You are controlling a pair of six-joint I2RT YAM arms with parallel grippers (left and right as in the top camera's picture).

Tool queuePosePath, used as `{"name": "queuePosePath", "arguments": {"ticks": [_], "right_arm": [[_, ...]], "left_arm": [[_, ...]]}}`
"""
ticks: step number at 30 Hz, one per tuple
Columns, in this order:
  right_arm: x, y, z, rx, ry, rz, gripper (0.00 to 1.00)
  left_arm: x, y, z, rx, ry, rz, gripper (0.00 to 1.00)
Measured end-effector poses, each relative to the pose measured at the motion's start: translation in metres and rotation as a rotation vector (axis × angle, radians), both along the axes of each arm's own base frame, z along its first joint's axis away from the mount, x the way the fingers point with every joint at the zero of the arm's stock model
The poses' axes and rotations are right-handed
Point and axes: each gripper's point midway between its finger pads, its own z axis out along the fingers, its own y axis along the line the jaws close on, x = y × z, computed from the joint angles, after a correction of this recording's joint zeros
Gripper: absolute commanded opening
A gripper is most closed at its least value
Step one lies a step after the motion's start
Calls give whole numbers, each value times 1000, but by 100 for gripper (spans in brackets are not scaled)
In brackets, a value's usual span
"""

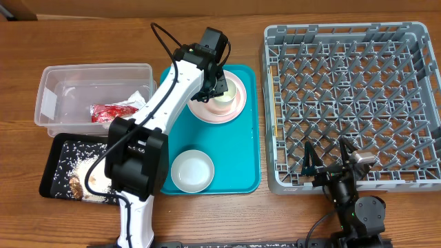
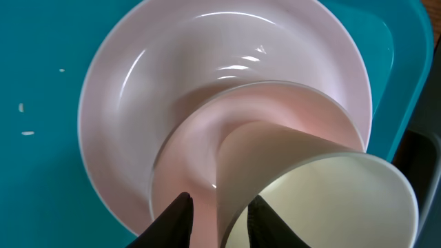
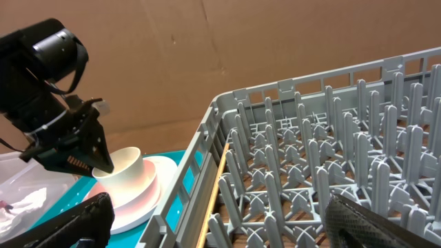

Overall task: Sort waste into correct bins and load items into the dishwasher
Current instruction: 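Lift the white cup with the left gripper toward the dish rack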

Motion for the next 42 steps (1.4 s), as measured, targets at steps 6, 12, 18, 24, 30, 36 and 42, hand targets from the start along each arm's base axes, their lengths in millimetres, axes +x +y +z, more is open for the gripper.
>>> {"name": "queuePosePath", "arguments": {"ticks": [6,12,18,24,30,36,42], "right_arm": [[0,0,0,0,0,0,100],[0,0,0,0,0,1,100],[0,0,0,0,0,0,100],[0,0,0,0,0,1,100],[0,0,0,0,0,0,100],[0,0,0,0,0,1,100],[-3,14,9,33,-30,83,100]], "left_arm": [[-1,-4,-2,-17,8,-22,14],[3,-1,-1,-33,3,-21,4],[8,7,5,-128,30,-39,4],[17,12,38,-414,41,-123,4],[2,15,92,-872,28,-300,4],[-25,17,138,-1189,-58,-454,4],[-39,-9,154,-1268,-127,-595,4]]}}
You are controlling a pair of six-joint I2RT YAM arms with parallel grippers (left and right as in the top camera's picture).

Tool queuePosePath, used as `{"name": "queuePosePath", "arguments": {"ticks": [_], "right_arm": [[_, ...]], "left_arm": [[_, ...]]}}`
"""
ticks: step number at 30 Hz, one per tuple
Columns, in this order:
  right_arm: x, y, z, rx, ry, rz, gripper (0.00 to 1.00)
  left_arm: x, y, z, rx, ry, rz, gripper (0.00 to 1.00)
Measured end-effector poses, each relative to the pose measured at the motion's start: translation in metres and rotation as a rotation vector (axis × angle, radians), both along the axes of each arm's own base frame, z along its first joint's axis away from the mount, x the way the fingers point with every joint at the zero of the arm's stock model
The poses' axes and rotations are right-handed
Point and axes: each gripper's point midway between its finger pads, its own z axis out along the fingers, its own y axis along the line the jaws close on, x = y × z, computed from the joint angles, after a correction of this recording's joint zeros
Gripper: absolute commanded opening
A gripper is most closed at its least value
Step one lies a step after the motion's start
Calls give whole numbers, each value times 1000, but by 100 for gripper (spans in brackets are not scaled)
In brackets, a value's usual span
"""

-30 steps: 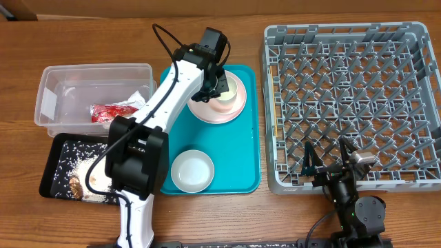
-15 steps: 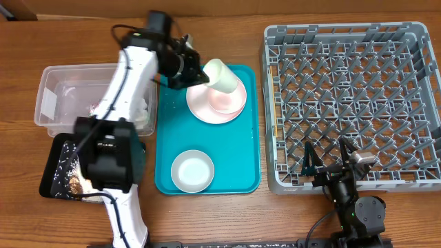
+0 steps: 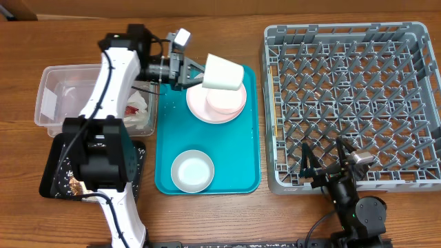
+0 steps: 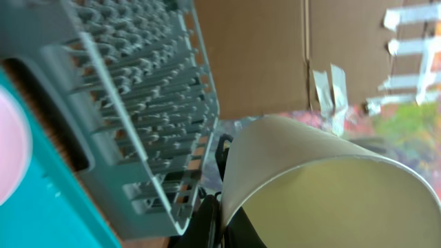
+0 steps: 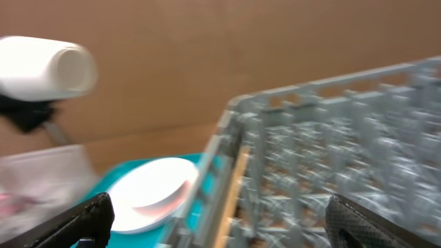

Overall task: Sort waste into correct bins and load items into the dishwasher
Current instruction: 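Lift the white cup with the left gripper toward the dish rack, then reach the right gripper to the held cup and grasp it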

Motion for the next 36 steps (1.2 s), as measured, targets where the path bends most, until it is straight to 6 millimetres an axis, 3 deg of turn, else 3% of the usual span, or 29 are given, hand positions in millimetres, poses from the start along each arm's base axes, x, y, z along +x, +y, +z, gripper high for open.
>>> {"name": "queuePosePath", "arguments": {"ticks": [6,9,11,12,13,16,19,25,32,36], "right_arm": [[-7,16,13,164,30,105,100],[-14,19,49,210,36,128,100],[-18,19,82,225,54,135,100],[-18,19,87,227,59,134,100],[-18,20,107,229,81,140,100],[-9,29,133,224,194,165,100],[13,45,155,225,314,227,100],[41,85,165,243,424,434,100],[58,103,127,267,582,517,99],[70,108,117,273,605,542,99]], "left_arm": [[-8,-24,9,-57,-75,-62,4],[-11,-32,13,-83,-96,-80,4],[-12,-34,14,-95,-106,-87,4],[-12,-36,15,-98,-107,-90,4],[-13,-38,16,-102,-107,-95,4],[-15,-42,16,-107,-113,-107,4],[-17,-46,17,-112,-110,-116,4],[-21,-51,18,-115,-83,-126,4],[-30,-62,19,-115,-46,-156,4],[-37,-72,19,-116,-41,-182,4]]}}
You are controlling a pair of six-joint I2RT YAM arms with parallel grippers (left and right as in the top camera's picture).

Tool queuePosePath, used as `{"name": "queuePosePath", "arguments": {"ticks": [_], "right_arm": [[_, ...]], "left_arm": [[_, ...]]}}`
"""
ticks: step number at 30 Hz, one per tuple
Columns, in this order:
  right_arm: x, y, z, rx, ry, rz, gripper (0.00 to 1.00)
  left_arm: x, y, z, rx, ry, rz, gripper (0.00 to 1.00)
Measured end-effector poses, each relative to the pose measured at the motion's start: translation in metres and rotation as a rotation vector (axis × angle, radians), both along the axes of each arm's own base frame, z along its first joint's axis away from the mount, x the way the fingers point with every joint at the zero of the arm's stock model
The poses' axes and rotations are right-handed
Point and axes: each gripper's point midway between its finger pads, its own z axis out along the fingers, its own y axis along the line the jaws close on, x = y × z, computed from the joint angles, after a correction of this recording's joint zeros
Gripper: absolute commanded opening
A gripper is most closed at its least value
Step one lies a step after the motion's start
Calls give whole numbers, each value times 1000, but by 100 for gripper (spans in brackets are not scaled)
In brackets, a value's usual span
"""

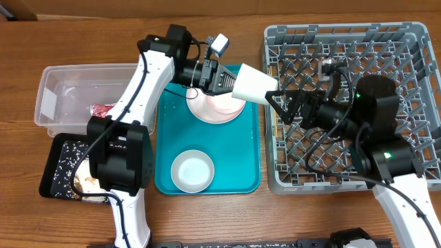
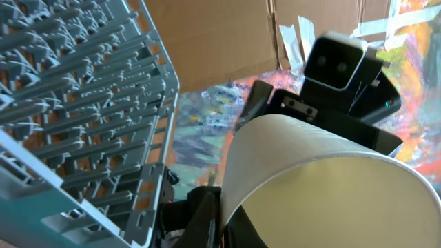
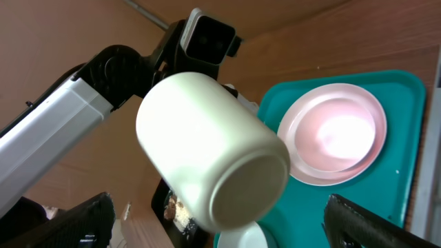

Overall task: Sort waste into correct bins and load items into the dishwasher
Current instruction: 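Reach the right gripper to the held cup and grasp it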

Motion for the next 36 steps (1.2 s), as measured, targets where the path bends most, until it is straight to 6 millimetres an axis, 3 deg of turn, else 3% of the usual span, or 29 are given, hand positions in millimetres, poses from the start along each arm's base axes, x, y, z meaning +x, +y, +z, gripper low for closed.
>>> {"name": "queuePosePath", "arguments": {"ticks": [17,27,36], "right_arm": [[7,19,-20,33,36,144,94],[12,22,-27,2,-9,187,82],[27,25,-6,4,-171,194,81]], "left_arm": [[-7,-15,1,0,8,-37,4],[-7,-15,0,2,10,-37,4],[-7,-15,1,0,19,-37,4]]}}
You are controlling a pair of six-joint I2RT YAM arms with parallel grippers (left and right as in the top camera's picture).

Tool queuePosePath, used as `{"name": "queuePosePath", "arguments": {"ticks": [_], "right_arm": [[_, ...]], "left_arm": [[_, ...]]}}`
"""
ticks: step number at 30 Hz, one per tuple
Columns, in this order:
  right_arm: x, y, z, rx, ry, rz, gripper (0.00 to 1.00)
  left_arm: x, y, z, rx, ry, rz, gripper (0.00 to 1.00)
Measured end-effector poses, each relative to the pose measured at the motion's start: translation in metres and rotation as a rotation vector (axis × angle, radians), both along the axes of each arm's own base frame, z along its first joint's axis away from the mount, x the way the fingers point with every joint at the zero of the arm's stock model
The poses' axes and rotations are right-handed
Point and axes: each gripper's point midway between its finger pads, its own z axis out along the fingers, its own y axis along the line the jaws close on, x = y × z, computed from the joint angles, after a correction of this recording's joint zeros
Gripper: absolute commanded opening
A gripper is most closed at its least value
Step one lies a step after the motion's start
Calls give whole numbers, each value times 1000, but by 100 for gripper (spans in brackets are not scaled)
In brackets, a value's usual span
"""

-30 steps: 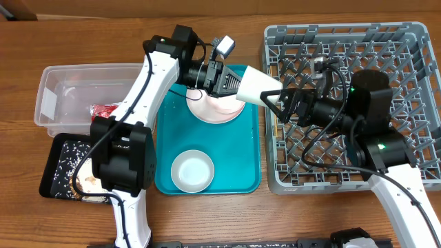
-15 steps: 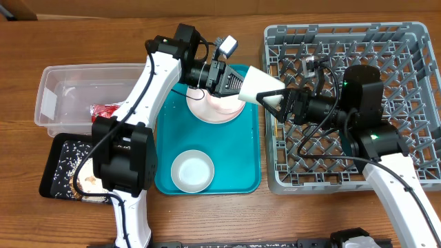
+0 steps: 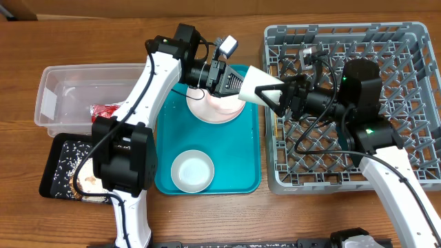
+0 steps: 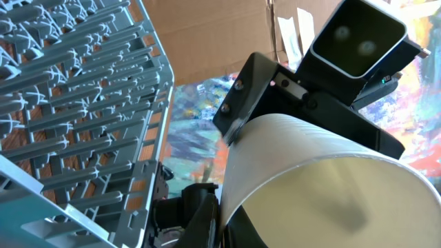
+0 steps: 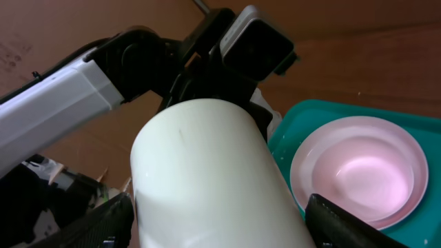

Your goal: Sort waste into correct bins and load items into the dishwasher

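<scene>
A white cup (image 3: 256, 93) hangs on its side above the teal tray's right edge, base pointing at the rack. My left gripper (image 3: 231, 84) is shut on its rim, one finger inside and one outside (image 4: 222, 224). My right gripper (image 3: 277, 95) reaches in from over the rack. Its jaws stand open on either side of the cup's base end (image 5: 207, 172), the dark fingers (image 5: 103, 224) wide apart. The grey dish rack (image 3: 358, 103) holds no dishes.
A pink bowl on a pink plate (image 3: 207, 109) sits at the back of the teal tray (image 3: 241, 172), with a small white bowl (image 3: 192, 171) at its front. At the left are a clear bin (image 3: 69, 86) holding a red wrapper (image 3: 110, 110) and a black tray (image 3: 58, 162) with food scraps.
My right gripper has come closer to the cup, so the cup's base now lies between its open fingers. The left gripper still holds the rim, shifted slightly towards the rack.
My left gripper was shut on the cup's rim as it stood in the pink bowl, with the right arm parked at the table's front. Then the cup was up off the bowl and tipped sideways. Then the right arm faced it from over the rack, and now straddles it.
</scene>
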Motion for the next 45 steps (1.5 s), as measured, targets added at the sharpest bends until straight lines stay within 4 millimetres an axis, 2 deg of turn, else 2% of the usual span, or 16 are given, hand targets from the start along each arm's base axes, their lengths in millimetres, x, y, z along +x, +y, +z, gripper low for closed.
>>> {"name": "queuePosePath", "arguments": {"ticks": [4,10,19,26,30,35,37,41,45], "right_arm": [[2,0,2,-1,-21,-3,77],[-5,-1,-9,-29,24,15,76],[-10,1,-12,-45,10,50,73],[-11,0,-13,-44,19,51,50],[-11,0,-13,-42,21,49,46],[-8,-2,-16,-55,29,28,46],[-7,-4,-19,-67,41,8,45],[-4,-11,-32,-105,90,-43,41],[-3,-24,-55,-179,178,-127,39]], "left_arm": [[0,0,1,-4,1,0,4],[0,0,-2,13,-2,1,4],[0,0,-3,18,4,2,4],[0,0,-3,15,2,2,6],[2,0,-3,10,-17,2,13],[4,-1,-3,4,-42,2,42],[6,-2,-4,6,-62,3,49],[14,-2,-15,63,-118,19,52],[28,4,-33,181,-128,67,57]]}}
